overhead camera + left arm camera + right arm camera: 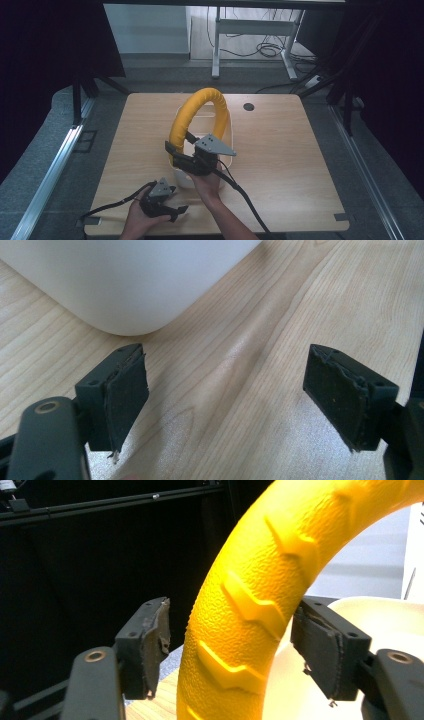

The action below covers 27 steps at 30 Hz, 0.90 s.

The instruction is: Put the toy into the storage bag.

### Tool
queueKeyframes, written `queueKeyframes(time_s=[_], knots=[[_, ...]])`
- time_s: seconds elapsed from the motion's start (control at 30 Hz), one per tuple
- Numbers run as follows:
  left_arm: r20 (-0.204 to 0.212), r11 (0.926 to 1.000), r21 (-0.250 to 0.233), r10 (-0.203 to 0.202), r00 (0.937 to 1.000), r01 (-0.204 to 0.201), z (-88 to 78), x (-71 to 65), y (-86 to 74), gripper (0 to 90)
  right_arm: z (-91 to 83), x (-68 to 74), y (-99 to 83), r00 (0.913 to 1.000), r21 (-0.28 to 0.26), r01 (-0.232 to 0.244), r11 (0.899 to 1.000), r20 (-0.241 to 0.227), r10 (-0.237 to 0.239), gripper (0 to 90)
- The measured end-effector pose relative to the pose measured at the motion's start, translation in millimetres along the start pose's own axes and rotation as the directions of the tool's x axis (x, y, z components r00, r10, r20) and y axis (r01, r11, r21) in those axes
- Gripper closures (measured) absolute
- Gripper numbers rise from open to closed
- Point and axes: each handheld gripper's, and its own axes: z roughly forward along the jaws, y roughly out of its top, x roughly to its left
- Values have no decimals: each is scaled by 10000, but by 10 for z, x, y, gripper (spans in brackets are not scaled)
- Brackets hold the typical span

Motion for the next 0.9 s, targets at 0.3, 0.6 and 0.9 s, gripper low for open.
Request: queueKeyframes(time_s=[0.3, 0.6, 0.9], knots=[[-23, 10000, 24, 4, 10000, -4, 0, -1, -1, 183, -185, -70, 69, 9995, -187, 115, 9998, -303, -121, 276], [-49, 10000, -5, -42, 10000, 42, 2, -5, 1, 183, -384, -232, 123, 9996, -193, 242, 9995, -170, -245, 296], [-66, 10000, 6, -60, 10000, 60, -1, -4, 3, 183, -726, -597, 154, 9962, -5, 745, 9972, 462, -744, 336]])
